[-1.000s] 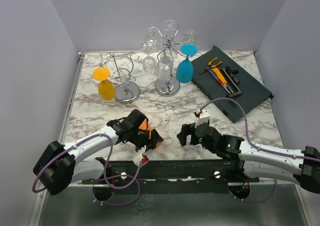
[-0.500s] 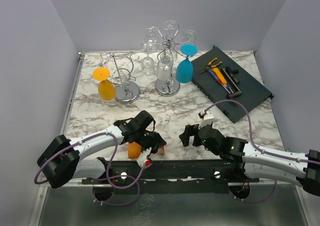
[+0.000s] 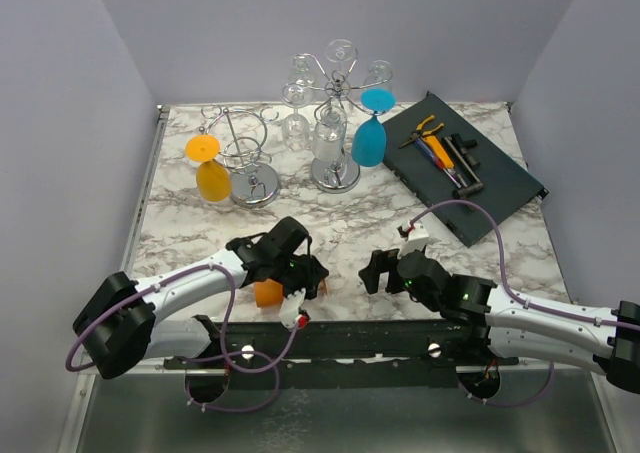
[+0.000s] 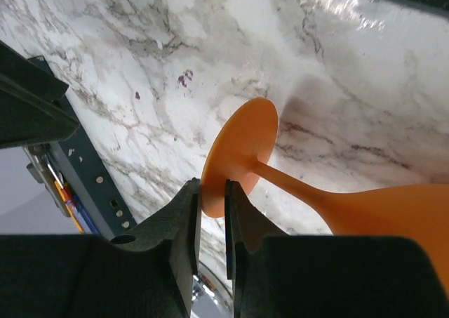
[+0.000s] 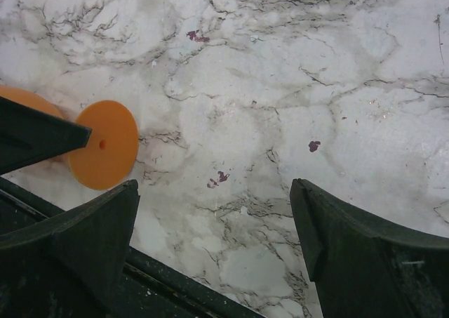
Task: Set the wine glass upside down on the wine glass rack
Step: Pick up the wine glass at the center of the board, then turn the wine glass upside down at the wine rack.
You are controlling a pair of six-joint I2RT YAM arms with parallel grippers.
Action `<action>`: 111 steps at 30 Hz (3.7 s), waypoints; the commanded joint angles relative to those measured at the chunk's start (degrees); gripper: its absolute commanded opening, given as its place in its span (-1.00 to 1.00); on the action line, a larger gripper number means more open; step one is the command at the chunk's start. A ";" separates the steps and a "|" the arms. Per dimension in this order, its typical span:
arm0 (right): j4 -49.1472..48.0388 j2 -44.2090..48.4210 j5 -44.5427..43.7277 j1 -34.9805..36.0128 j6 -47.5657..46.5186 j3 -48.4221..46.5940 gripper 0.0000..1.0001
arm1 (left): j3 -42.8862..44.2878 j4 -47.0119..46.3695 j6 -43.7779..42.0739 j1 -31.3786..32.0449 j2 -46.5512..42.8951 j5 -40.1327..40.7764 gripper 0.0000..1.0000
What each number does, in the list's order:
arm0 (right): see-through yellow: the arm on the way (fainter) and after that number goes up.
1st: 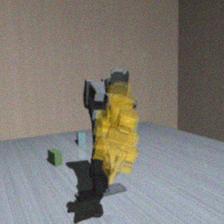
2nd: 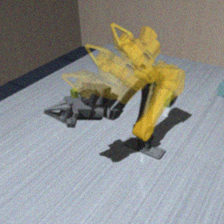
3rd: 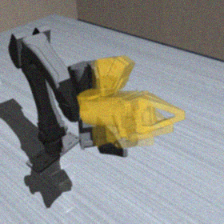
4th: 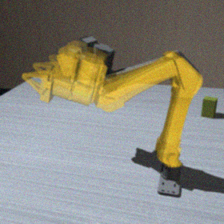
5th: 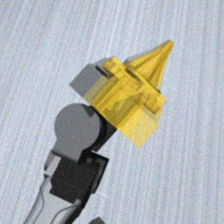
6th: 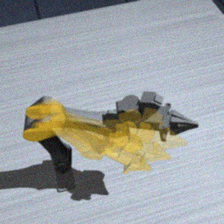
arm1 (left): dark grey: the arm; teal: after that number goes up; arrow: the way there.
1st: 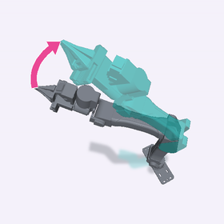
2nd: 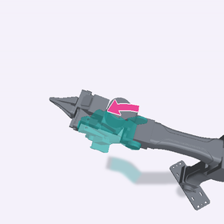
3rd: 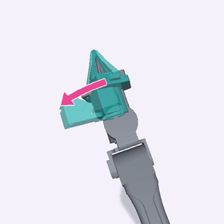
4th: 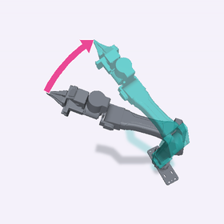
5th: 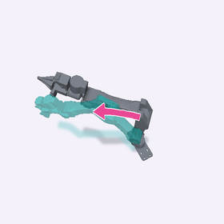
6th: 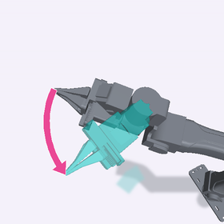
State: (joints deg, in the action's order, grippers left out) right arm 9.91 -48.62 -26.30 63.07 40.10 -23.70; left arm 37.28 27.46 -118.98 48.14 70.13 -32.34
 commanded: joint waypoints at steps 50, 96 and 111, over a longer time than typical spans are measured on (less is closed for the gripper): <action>2.57 -3.56 -2.21 0.44 -10.76 -12.02 0.89 | 53.58 -4.46 23.37 0.05 -16.27 65.25 -1.00; 2.48 -1.14 -4.45 0.39 -9.86 -11.85 0.90 | 64.77 -16.78 45.01 -51.51 29.63 28.95 -1.00; 3.14 -0.24 -5.33 0.41 -9.34 -11.34 0.91 | 58.06 -14.47 34.84 -49.62 29.94 24.02 -1.00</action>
State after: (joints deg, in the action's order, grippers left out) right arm 12.27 -49.54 -29.36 63.07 30.00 -35.68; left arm 96.16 12.19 -79.83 -1.74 100.47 -3.22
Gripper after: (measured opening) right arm 0.952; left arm 0.017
